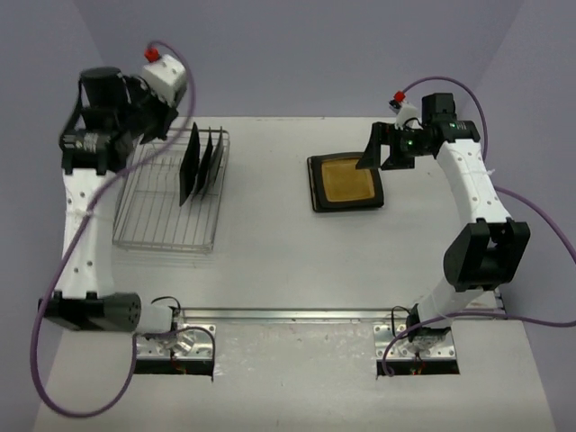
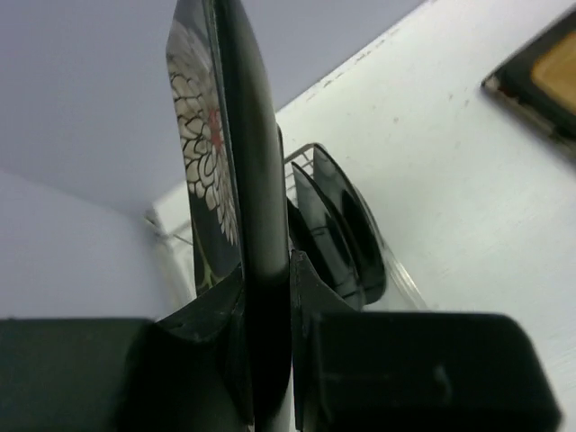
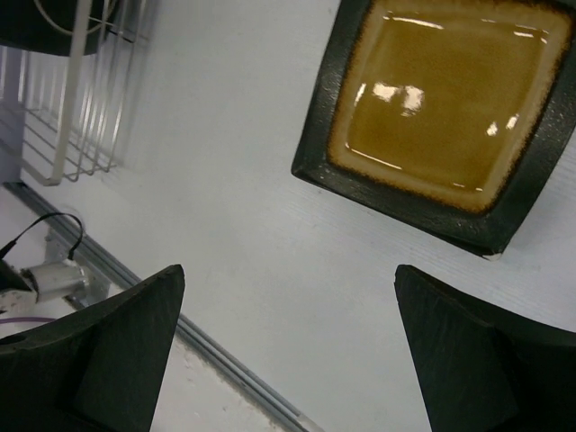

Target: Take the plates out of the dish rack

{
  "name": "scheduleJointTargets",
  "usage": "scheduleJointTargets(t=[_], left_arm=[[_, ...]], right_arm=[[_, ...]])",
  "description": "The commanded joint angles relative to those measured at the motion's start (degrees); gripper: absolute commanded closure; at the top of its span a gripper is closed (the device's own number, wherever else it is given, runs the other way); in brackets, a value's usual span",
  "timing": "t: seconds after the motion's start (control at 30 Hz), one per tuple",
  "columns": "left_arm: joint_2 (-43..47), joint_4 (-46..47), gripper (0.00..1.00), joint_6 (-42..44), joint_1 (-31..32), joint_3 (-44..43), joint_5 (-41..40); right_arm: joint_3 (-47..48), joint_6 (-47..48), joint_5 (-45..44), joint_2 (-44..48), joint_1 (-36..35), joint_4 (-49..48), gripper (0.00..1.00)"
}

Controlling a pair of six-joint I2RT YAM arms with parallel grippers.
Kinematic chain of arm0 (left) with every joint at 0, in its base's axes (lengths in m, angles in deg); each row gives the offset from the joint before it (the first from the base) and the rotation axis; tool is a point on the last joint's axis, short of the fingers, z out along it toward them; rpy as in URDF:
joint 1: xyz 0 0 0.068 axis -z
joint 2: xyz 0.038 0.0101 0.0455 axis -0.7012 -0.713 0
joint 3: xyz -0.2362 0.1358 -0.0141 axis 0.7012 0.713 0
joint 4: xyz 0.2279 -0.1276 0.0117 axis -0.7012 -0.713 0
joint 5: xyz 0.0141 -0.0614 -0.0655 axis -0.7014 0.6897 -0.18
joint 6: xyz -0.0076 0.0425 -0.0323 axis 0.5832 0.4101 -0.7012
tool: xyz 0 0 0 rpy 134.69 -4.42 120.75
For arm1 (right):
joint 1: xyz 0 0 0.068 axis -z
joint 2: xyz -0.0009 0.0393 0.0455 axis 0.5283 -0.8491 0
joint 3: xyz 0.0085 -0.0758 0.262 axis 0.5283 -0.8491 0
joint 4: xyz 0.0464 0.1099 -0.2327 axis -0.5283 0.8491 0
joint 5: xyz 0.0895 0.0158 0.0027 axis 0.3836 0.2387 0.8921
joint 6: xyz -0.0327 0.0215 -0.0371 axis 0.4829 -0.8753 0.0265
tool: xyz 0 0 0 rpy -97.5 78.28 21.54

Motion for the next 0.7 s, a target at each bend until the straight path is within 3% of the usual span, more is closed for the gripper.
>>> scheduleJointTargets(t=[0.0,0.13,0.23,0.43,0.53,0.67], left_arm=[[20.28,19.81,1.00,36.94,8.14,25.63,8.07],[33.34,22.56,1.00,60.25,13.44,41.84,11.18],[39.24,23.07,1.00,76.61,13.83,50.80,18.87],[44.37,18.33,1.00,98.73,13.91,60.84,33.46],[45.41,18.35,1.00,112.40,13.92,66.82,38.88],[45.23,17.20,1.00,120.41,14.11,69.93,42.69]], right_arm=[[2.94,-3.11,11.67,4.09,0.08,-2.72,0.01],[0.44,-5.37,15.78,6.26,0.08,-7.37,0.01],[0.46,-6.97,18.67,6.11,-0.19,-9.78,0.01],[2.49,-9.08,22.05,1.66,-6.77,-9.72,0.01],[1.67,-8.56,20.43,-0.61,-13.43,-9.57,0.01],[0.45,-7.61,18.72,-2.99,-18.73,-9.67,0.01]])
